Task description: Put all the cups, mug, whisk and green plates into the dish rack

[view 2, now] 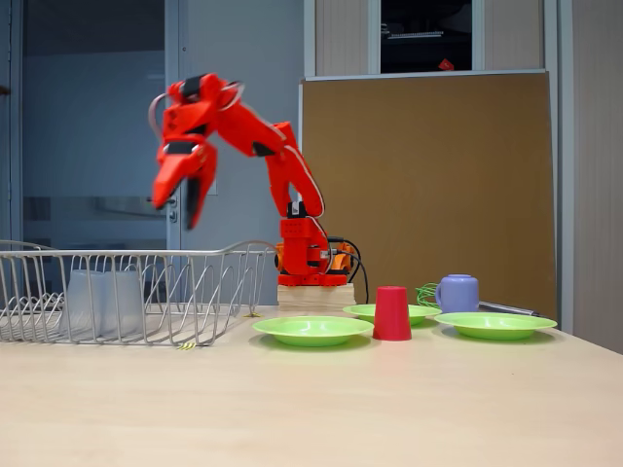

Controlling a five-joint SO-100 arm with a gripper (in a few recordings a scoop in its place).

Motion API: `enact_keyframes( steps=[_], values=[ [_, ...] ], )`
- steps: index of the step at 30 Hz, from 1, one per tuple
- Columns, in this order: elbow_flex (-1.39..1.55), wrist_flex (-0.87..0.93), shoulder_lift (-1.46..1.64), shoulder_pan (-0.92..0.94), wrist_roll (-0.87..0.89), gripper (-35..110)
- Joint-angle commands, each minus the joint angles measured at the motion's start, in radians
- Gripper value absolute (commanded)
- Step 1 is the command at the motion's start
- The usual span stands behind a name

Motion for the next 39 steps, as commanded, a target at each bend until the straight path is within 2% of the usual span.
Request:
enact_keyframes(
  steps=[1,10,16,23,33,39],
  values=[
    [0.187,-0.025,0.213,-0.101,0.118,42],
    [0.624,-0.212,0.466,-0.387,0.499,41],
    [0.782,-0.293,0.534,-0.603,0.822,41],
    [0.939,-0.449,0.532,-0.773,1.109,41],
    [0.825,-0.586,0.293,-0.910,1.318,43],
    [0.827,-0.655,0.242,-0.945,1.368,43]
  ],
)
